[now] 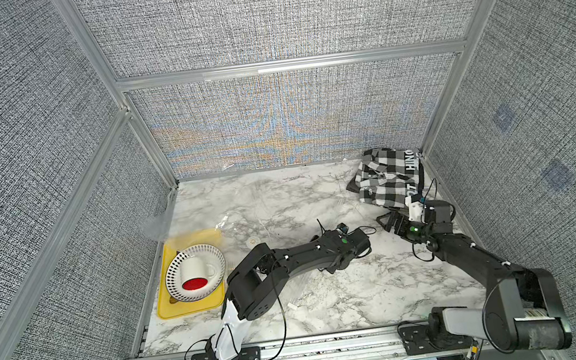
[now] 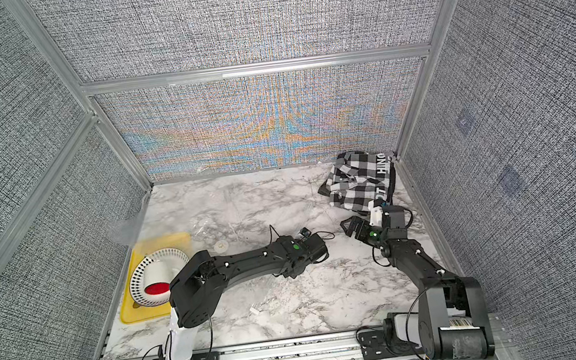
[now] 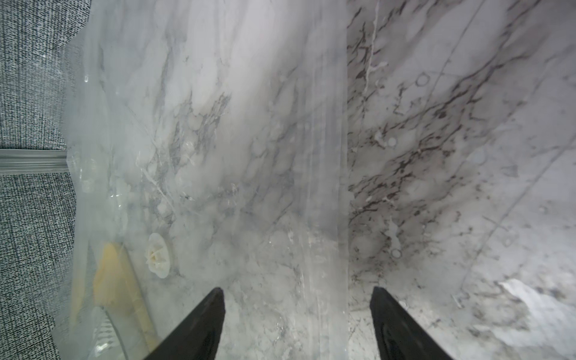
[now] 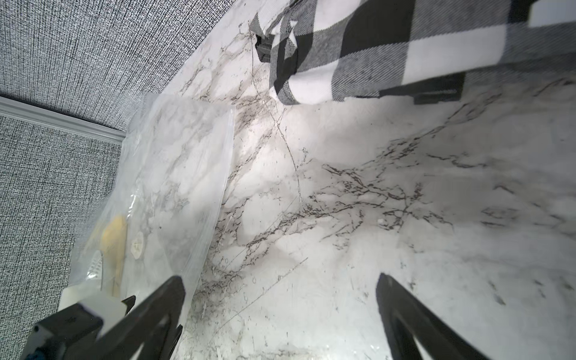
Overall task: Place the folded shirt into the vacuum bag
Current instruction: Open the vacuum bag at the center of the board.
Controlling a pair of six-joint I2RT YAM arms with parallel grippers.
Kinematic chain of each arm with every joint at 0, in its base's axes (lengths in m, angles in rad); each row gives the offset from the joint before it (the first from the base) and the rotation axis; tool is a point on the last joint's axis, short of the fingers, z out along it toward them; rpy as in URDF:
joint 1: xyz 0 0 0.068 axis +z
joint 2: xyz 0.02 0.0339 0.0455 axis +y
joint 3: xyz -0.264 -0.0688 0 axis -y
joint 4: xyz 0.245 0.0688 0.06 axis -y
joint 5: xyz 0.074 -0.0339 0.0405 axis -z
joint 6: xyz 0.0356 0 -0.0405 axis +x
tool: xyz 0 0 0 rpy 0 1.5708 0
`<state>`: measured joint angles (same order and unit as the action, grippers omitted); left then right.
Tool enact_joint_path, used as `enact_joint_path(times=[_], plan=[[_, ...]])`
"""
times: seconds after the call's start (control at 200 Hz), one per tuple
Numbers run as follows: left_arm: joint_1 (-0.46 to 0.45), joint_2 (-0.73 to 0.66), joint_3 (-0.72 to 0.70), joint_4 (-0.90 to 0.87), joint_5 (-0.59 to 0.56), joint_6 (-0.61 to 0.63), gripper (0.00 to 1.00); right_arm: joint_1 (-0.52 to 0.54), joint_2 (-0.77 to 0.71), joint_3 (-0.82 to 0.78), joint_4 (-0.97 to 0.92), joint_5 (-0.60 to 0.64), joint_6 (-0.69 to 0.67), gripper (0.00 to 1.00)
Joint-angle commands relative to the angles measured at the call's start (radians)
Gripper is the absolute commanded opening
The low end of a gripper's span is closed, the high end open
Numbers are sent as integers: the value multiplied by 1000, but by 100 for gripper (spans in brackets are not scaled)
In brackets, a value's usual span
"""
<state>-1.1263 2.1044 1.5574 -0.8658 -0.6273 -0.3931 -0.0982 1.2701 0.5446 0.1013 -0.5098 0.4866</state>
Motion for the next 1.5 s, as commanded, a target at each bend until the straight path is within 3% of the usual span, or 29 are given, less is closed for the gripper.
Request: enact_joint_path(times=[0.0,0.235,0.53,0.961,1.181,1.496], plan=[[3,20,13,-8,-25,4,73,0,-3,-1,21,-15,3,99],[6,57,36,-10,-35,7,74,-1,2,-3,28,-21,3,99],[17,70,40,-15,-58,-13,59,-1,2,-5,30,-27,3,99],[29,83,68,-36,-90,-22,60,-2,-2,-6,35,-41,4,99],[30,88,93,-68,-158,-43,45,-2,-3,-8,39,-46,6,99],[61,76,128,-76,-182,-47,43,-2,2,-10,45,-53,9,99]])
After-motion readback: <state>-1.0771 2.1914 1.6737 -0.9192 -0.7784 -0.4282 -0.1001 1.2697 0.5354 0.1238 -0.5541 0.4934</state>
